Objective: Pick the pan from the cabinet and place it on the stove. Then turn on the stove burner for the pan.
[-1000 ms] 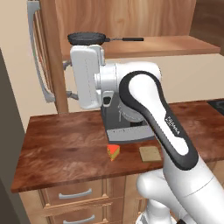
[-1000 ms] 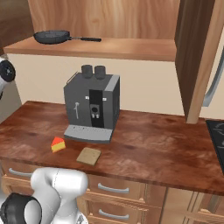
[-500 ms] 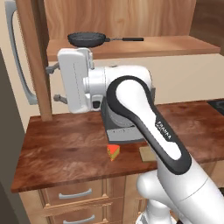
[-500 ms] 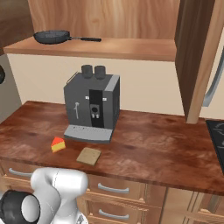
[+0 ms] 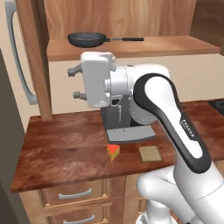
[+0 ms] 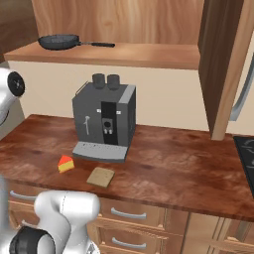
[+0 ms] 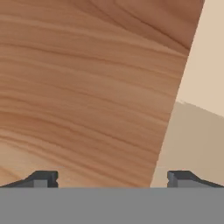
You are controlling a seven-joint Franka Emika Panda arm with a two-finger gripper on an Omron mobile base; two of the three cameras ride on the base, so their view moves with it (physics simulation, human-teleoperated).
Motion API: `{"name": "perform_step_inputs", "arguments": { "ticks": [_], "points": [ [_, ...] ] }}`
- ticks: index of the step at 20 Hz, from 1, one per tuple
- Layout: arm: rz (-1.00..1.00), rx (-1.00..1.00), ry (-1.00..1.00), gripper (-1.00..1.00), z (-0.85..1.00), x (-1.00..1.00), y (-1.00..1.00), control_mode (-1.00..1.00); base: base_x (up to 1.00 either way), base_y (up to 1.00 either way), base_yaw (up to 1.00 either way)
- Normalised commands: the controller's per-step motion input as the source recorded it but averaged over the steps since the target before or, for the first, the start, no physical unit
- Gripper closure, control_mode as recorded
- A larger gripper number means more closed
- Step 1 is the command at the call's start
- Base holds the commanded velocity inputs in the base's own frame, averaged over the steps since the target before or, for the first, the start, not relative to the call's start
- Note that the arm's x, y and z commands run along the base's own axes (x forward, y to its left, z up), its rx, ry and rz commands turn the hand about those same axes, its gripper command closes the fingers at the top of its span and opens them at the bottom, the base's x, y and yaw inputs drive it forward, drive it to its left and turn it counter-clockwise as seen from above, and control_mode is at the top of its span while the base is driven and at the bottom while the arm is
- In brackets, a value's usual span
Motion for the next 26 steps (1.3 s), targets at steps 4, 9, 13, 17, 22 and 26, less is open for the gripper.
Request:
{"name": "perform_step_inputs", "arguments": {
  "ticks": [4, 9, 13, 17, 22, 26],
  "points": [
    [0.06, -0.10, -0.36, -1.00, 0.02, -0.03, -0.47, -1.00, 0.00, 0.00, 0.00],
    [0.06, -0.09, -0.35, -1.00, 0.17, -0.06, -0.48, -1.00, 0.00, 0.00, 0.00],
    [0.05, -0.08, -0.33, -1.00, 0.27, -0.03, -0.52, -1.00, 0.00, 0.00, 0.00],
    [0.04, -0.07, -0.28, -1.00, 0.27, 0.00, -0.53, -1.00, 0.00, 0.00, 0.00],
    [0.05, -0.05, -0.23, -1.00, 0.23, 0.00, -0.54, -1.00, 0.00, 0.00, 0.00],
    [0.04, -0.05, -0.21, -1.00, 0.19, 0.01, -0.52, -1.00, 0.00, 0.00, 0.00]
  ]
}}
